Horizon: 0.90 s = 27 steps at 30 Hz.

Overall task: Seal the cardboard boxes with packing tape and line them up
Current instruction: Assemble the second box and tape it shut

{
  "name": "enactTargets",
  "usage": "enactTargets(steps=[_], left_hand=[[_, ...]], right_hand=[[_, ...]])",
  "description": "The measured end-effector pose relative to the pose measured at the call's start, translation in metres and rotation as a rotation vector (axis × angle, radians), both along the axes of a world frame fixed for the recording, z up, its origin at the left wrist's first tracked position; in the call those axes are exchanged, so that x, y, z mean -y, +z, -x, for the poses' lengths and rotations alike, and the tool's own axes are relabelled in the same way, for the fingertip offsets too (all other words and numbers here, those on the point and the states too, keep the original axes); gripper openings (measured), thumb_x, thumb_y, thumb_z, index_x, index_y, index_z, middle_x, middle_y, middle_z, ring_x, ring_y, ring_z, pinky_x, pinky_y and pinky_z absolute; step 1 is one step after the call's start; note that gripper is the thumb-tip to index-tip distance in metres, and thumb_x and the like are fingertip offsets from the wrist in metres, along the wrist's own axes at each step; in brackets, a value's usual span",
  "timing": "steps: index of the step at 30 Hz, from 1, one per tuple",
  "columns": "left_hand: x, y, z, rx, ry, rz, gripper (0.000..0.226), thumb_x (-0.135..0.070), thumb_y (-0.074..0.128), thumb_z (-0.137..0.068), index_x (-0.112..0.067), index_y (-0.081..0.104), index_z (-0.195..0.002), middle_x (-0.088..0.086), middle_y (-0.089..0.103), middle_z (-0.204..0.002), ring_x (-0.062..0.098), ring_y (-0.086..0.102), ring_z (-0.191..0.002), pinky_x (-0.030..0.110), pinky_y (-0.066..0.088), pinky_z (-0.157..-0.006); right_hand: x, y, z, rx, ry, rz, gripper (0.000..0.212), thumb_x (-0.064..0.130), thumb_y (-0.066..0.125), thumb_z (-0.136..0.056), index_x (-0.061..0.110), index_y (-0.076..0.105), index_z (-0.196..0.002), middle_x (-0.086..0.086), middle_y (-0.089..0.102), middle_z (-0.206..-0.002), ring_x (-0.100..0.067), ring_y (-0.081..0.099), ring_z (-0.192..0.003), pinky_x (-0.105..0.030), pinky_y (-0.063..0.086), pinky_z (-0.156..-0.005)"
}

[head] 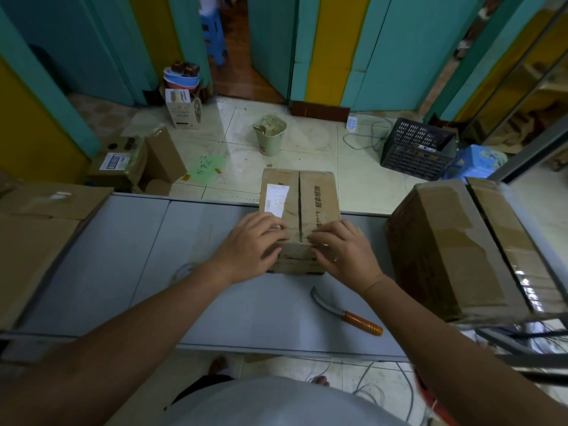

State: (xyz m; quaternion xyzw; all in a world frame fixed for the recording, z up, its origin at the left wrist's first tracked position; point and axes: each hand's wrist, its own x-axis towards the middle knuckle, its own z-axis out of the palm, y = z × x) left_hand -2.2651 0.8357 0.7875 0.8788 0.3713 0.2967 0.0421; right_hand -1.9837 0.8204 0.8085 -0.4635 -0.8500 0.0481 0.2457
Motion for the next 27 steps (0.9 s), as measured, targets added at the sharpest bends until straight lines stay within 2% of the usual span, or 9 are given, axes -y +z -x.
enactTargets(steps=[4, 9, 12, 14, 17, 22, 27], left_hand=[[0.0, 0.004, -0.016, 0.017, -0.021, 0.05, 0.027, -0.022, 0.075, -0.096, -0.017, 0.075, -0.122, -0.002, 0.067, -0.117, 0.022, 0.061, -0.11, 0.039, 0.05, -0.097], [0.0, 0.003, -0.012, 0.063, 0.01, 0.087, 0.023, -0.023, 0.078, -0.097, -0.016, 0.08, -0.118, -0.001, 0.073, -0.108, 0.023, 0.065, -0.097, 0.043, 0.054, -0.083], [0.002, 0.003, -0.011, 0.063, -0.004, 0.071, 0.023, -0.022, 0.079, -0.097, -0.012, 0.08, -0.118, 0.001, 0.074, -0.109, 0.025, 0.065, -0.1, 0.044, 0.055, -0.087], [0.002, 0.003, -0.007, 0.076, 0.016, 0.074, 0.024, -0.021, 0.08, -0.096, -0.009, 0.079, -0.118, 0.002, 0.074, -0.114, 0.025, 0.064, -0.107, 0.043, 0.055, -0.092], [0.006, 0.001, 0.006, 0.1, 0.066, 0.089, 0.027, -0.023, 0.079, -0.095, -0.01, 0.08, -0.118, 0.001, 0.075, -0.116, 0.025, 0.063, -0.109, 0.042, 0.056, -0.094], [0.006, 0.005, 0.006, 0.08, 0.082, 0.076, 0.028, -0.026, 0.077, -0.093, -0.013, 0.082, -0.117, 0.0, 0.079, -0.11, 0.026, 0.065, -0.099, 0.042, 0.057, -0.084], [0.016, 0.0, 0.012, 0.154, 0.173, 0.164, 0.036, -0.018, 0.083, -0.089, -0.014, 0.079, -0.125, 0.007, 0.07, -0.131, 0.029, 0.059, -0.119, 0.044, 0.053, -0.101]], right_hand=[[0.001, 0.004, 0.016, 0.022, -0.001, 0.003, 0.03, 0.032, 0.076, -0.092, 0.021, 0.078, -0.121, 0.003, 0.072, -0.115, -0.029, 0.062, -0.109, -0.046, 0.049, -0.085], [0.004, -0.001, 0.017, 0.003, -0.002, -0.046, 0.027, 0.023, 0.079, -0.092, 0.017, 0.08, -0.118, -0.002, 0.076, -0.106, -0.033, 0.066, -0.093, -0.044, 0.05, -0.077], [0.004, 0.0, 0.018, -0.009, 0.015, -0.047, 0.028, 0.023, 0.078, -0.092, 0.015, 0.08, -0.118, -0.002, 0.076, -0.11, -0.031, 0.067, -0.096, -0.043, 0.051, -0.078], [0.004, 0.001, 0.013, -0.053, 0.006, 0.019, 0.03, 0.023, 0.078, -0.093, 0.012, 0.078, -0.121, -0.003, 0.074, -0.118, -0.029, 0.065, -0.108, -0.045, 0.055, -0.087], [0.007, 0.0, -0.004, -0.12, -0.024, 0.1, 0.031, 0.022, 0.073, -0.095, 0.011, 0.076, -0.124, -0.003, 0.07, -0.122, -0.023, 0.058, -0.119, -0.041, 0.056, -0.099], [0.008, -0.004, -0.007, -0.123, -0.07, 0.095, 0.029, 0.017, 0.077, -0.093, 0.012, 0.078, -0.121, -0.004, 0.072, -0.117, -0.027, 0.058, -0.113, -0.04, 0.057, -0.093], [0.016, -0.009, -0.016, -0.208, -0.151, 0.147, 0.038, 0.026, 0.075, -0.093, 0.017, 0.073, -0.13, 0.003, 0.064, -0.128, -0.015, 0.053, -0.121, -0.029, 0.05, -0.102]])
